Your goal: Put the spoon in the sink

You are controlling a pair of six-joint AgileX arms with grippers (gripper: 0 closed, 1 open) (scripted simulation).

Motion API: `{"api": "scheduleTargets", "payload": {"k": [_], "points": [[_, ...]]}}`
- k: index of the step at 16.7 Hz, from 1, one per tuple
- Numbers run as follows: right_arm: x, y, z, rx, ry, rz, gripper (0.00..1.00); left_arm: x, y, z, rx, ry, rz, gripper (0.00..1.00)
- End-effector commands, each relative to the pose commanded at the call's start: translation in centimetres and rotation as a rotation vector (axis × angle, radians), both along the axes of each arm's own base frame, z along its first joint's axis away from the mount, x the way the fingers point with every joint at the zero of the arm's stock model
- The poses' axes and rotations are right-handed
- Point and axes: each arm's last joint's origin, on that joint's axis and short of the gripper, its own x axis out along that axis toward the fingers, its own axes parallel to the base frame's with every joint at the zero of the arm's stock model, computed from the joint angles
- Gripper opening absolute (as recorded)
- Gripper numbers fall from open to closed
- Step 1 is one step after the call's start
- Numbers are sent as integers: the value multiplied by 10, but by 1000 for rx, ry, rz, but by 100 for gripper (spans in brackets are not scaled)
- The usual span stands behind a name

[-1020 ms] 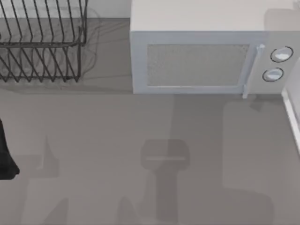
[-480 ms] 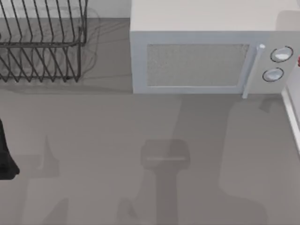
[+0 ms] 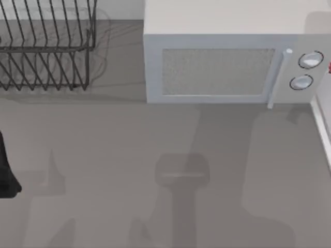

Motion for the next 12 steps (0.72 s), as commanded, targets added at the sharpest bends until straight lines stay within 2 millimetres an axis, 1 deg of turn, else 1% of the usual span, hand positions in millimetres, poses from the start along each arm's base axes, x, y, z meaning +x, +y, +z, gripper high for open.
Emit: {"api": "scheduleTargets", "payload": {"k": [6, 7, 12], "points": [[0, 0, 0, 0, 0, 0, 98, 0, 0, 0, 0, 0, 0, 100], [0, 0, 0, 0, 0, 0, 100, 0, 0, 0, 0, 0, 0, 100], [0, 0, 0, 0, 0, 0, 100, 0, 0, 0, 0, 0, 0, 100]]}}
